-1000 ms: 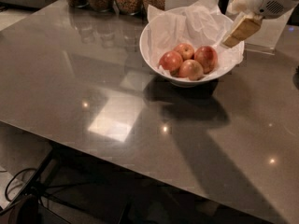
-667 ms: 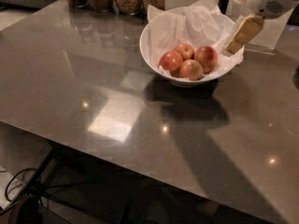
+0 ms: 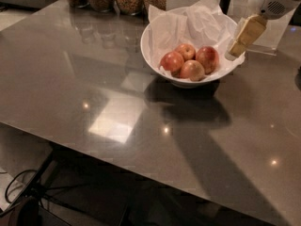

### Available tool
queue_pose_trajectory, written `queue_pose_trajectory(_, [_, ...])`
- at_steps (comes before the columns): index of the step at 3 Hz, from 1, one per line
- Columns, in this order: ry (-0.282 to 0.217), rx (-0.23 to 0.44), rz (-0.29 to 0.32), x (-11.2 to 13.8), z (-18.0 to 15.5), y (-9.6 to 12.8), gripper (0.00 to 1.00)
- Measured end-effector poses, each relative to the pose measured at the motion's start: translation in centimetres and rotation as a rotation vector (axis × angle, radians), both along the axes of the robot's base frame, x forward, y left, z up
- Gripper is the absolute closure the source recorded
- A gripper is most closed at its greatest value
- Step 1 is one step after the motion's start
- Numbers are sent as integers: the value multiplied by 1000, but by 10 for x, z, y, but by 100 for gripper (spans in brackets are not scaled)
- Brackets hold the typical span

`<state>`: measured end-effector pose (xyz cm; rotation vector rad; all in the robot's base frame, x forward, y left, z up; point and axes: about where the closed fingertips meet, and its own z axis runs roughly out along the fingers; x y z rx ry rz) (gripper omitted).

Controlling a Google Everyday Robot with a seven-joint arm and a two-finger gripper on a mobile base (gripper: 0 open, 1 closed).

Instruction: Pick apple from white bowl

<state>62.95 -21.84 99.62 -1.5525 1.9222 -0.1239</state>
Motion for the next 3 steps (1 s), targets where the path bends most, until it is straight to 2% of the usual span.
queue_pose_trajectory(1, [-23,38,9,18,-10,3,0])
queue_pose_trajectory(2, [-25,94,92,59,-38,30,0])
queue_pose_trajectory(3, [-3,78,176,88,-63,57,0])
